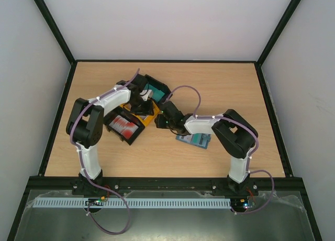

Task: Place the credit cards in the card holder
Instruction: Pick up the credit card from the storage box.

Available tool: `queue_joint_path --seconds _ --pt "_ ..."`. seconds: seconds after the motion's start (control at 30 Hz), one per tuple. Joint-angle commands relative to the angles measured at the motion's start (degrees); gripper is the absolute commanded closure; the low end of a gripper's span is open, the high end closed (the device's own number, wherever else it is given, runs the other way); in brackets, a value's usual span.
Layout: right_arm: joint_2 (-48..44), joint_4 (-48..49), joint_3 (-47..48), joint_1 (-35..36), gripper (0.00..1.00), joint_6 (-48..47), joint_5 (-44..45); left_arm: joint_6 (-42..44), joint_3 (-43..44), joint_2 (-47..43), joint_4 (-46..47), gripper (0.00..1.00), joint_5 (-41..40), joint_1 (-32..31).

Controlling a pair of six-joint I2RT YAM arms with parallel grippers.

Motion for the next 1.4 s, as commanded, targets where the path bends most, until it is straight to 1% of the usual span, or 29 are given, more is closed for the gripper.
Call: queue_joint_path --seconds 0.0,0.07,0.17,0.4,0.57,0.93,1.03,1.2,1.3,1.37 --pt "-3.4 -0.3 -1.6 0.1 0.59 0.6 2.8 0.1 0.7 -3.2 0.0 0.48 -2.3 -0.7" --pt "-3.6 -0.3 -2.0 0.1 0.59 0.9 2.9 0.5 1.3 -2.6 -0.2 0.43 -4.4 -1.2" --pt "-3.4 -0.3 -2.7 0.1 0.58 1.2 2.7 1.4 2.0 -0.9 -0.6 0.39 -7.6 -2.7" --pt "-3.8 -0.4 -4.3 0.1 0.59 1.6 3.5 1.3 3.6 3.9 -1.7 0.36 -14.6 -5.6" --pt "-4.4 -0.2 -5.6 -0.2 0.59 1.9 3.7 1.8 4.1 5.9 -2.1 0.34 -15.4 -6.6" --pt "-4.1 -0.2 -6.4 -0.6 0.59 2.7 3.7 0.7 4.4 1.7 -4.3 0.43 -15.5 -7.8" --pt "-3.8 -0.3 -6.4 -0.6 0.59 2.8 3.7 0.8 4.2 0.9 -4.6 0.47 -14.6 -7.8" --pt "-3.8 -0.4 -6.4 -0.6 0.59 3.0 3.7 0.5 4.3 -0.2 -5.0 0.49 -15.4 -7.9" --pt "-3.6 -0.4 -6.2 -0.7 0.59 3.0 3.7 0.6 4.3 -0.4 -5.2 0.52 -15.5 -7.9" --pt "-3.5 -0.5 -6.2 -0.7 0.59 3.0 3.7 0.6 4.3 -0.3 -5.2 0.56 -15.5 -7.9"
